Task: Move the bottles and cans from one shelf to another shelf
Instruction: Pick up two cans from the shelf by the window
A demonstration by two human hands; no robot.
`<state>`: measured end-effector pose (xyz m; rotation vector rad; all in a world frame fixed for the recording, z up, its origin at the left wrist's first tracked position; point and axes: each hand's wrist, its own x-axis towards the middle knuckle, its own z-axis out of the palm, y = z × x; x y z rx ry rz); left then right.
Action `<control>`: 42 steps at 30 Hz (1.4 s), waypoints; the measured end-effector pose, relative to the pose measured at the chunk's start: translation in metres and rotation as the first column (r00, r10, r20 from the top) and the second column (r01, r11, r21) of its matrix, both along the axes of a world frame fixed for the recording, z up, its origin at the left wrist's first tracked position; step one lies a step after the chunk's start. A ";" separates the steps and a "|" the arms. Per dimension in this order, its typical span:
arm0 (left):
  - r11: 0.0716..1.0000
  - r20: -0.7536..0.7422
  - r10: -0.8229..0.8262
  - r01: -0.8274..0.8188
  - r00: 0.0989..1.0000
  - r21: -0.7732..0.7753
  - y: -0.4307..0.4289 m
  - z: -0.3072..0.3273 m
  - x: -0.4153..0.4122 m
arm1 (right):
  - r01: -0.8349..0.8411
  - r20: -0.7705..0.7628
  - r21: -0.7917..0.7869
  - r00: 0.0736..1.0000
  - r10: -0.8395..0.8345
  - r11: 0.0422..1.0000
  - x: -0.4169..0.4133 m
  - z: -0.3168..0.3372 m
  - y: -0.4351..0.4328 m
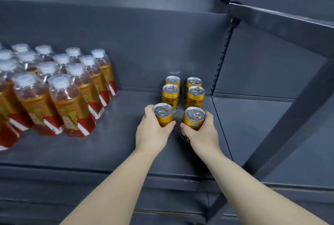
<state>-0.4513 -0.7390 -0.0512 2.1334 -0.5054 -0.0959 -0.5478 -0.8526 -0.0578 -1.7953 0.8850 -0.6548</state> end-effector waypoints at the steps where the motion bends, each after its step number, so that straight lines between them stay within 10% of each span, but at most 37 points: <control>1: 1.000 0.000 -0.016 0.016 1.000 0.000 -0.004 -0.001 0.003 | 0.005 -0.002 -0.006 1.000 -0.005 1.000 0.000 0.000 -0.003; 42: 0.978 0.061 -0.148 0.137 0.987 0.156 -0.031 -0.013 0.033 | 0.061 -0.080 -0.085 0.994 -0.068 0.994 0.017 -0.014 -0.033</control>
